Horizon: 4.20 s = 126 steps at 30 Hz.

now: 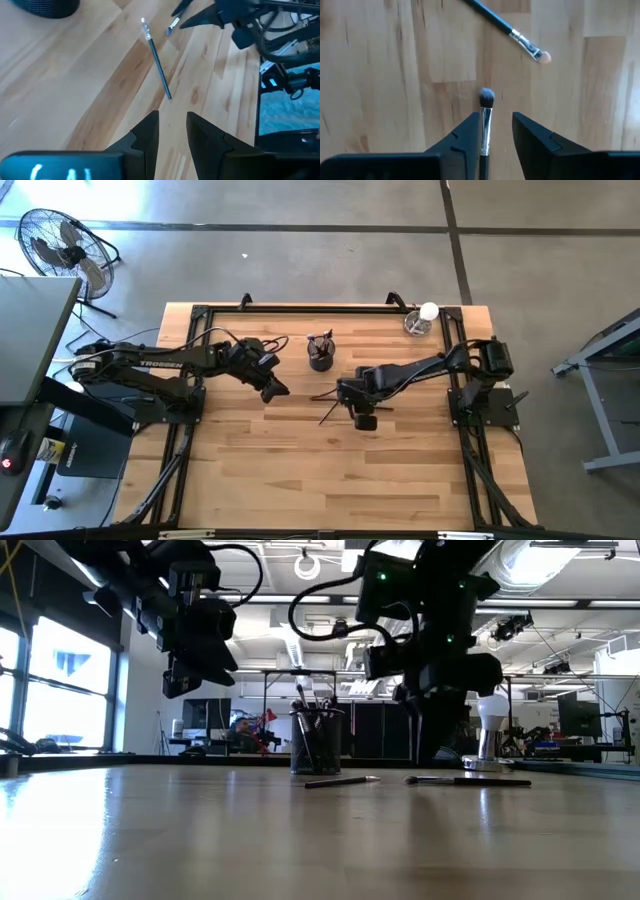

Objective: Pick & Place Makeup Brushes
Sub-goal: Put the small white make-up brush into the black container

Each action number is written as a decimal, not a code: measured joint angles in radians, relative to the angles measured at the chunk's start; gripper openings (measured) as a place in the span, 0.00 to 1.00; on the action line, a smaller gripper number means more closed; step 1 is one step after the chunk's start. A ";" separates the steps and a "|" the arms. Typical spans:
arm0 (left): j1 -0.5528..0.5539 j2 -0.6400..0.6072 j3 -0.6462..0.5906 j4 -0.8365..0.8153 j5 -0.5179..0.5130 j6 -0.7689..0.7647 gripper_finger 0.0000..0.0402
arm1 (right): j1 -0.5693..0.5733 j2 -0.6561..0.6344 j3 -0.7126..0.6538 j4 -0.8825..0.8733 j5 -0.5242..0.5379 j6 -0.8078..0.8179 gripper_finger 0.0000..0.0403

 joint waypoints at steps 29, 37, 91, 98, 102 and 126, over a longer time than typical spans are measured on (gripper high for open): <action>-0.059 0.000 0.000 0.088 -0.055 -0.036 0.24 | -0.017 -0.010 -0.227 0.366 -0.051 0.001 0.04; -0.059 0.000 0.000 0.108 -0.046 -0.036 0.24 | -0.017 -0.033 -0.230 0.368 -0.044 0.047 0.01; -0.241 0.367 0.418 0.548 -0.313 0.401 0.42 | 0.083 -0.493 -0.231 1.064 0.177 0.062 0.00; -0.239 0.367 0.428 0.490 -0.294 0.391 0.05 | 0.084 -0.493 -0.230 1.037 0.195 0.061 0.00; -0.239 0.367 0.429 0.440 -0.277 0.389 0.04 | 0.084 -0.493 -0.230 1.012 0.195 0.084 0.04; -0.135 0.171 0.428 0.014 -0.389 0.392 0.03 | 0.082 -0.493 -0.230 0.550 0.212 0.385 0.32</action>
